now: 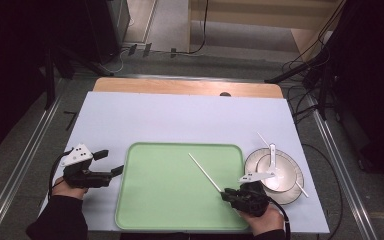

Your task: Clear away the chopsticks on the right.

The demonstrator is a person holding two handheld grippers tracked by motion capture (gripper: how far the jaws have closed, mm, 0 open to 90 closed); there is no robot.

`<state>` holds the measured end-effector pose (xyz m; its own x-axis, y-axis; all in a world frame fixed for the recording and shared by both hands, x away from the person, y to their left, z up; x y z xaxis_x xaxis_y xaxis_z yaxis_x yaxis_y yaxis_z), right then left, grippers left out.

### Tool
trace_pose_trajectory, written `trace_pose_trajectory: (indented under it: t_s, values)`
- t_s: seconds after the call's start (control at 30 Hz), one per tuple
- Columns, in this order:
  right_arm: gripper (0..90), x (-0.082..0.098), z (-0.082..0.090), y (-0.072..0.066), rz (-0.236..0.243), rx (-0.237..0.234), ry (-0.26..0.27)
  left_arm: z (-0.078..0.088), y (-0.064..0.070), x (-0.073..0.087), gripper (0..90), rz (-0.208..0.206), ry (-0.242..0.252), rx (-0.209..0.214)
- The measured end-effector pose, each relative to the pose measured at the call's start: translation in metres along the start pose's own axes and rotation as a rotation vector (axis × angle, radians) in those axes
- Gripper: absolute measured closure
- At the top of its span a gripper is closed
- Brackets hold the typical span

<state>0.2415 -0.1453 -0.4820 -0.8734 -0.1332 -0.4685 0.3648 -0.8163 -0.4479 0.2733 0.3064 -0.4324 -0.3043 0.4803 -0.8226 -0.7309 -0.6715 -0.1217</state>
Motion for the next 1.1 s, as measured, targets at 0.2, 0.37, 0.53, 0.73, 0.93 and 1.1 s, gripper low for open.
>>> trace_pose_trajectory:
  t_s: [0.2,0.37,0.53,0.73,0.93,1.1]
  values:
    - [62.1,-0.008,0.016,-0.004,0.009,-0.062,0.057,0.000,0.000,0.000,18.1,0.000,0.001,-0.001]
    - [49.2,-0.012,0.026,-0.003,0.010,-0.090,0.084,0.000,0.001,0.000,18.1,-0.002,0.000,0.000]
    - [39.0,-0.018,0.037,-0.001,0.024,-0.102,0.113,-0.001,0.001,0.000,18.1,-0.004,-0.001,0.003]
    - [34.3,-0.021,0.049,0.006,0.011,-0.120,0.138,-0.001,0.001,0.000,18.1,-0.009,-0.004,0.006]
    - [30.3,-0.025,0.062,0.014,0.002,-0.129,0.164,-0.002,0.001,-0.001,18.1,-0.008,-0.004,0.006]
    - [29.2,-0.026,0.071,0.024,-0.012,-0.134,0.175,-0.002,0.001,-0.001,18.1,-0.006,-0.001,0.006]
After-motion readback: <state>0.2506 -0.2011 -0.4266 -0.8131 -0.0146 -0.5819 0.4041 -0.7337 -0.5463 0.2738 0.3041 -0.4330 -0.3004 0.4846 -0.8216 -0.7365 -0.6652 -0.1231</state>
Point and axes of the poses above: each handheld gripper's, and its own axes: z roughly backward along the jaws, x roughly out of its underside, y roughly to its right, the point moved 2 cm from there along -z, roughly forward along the jaws, and after that the axes turned 15 degrees about -z, right-handed, at the moved point
